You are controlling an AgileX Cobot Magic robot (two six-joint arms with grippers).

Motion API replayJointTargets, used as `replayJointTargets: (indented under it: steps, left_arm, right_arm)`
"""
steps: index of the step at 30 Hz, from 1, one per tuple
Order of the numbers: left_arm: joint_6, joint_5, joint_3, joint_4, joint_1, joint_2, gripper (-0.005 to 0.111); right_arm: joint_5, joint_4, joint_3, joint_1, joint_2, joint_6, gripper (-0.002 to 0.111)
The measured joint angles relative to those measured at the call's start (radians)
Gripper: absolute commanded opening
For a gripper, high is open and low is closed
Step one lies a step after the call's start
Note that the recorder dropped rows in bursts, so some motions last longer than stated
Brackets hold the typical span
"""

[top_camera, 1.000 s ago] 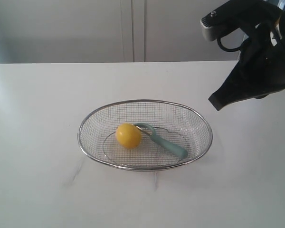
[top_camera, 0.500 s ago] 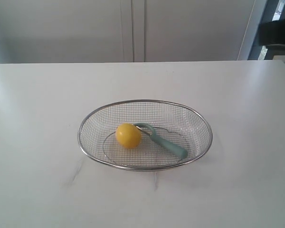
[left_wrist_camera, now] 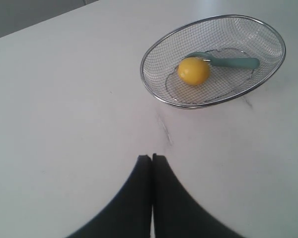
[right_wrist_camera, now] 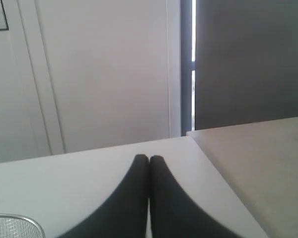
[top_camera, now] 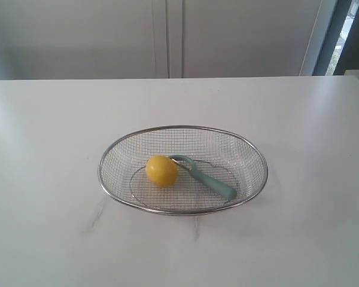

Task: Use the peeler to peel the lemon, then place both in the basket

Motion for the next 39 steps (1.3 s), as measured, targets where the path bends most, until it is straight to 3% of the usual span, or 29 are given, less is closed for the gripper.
replayJointTargets:
  steps: [18, 39]
  left_arm:
    - [0.000, 0.000, 0.000, 0.000, 0.000, 0.000, 0.000]
    - [0.000, -0.002, 0.000, 0.000, 0.000, 0.000, 0.000]
  right_arm:
    - [-0.036, -0.014, 0.360, -0.008, -0.084, 0.000, 0.000]
    - [-0.019, -0.017, 0.371, 0.025, -0.084, -0.119, 0.000]
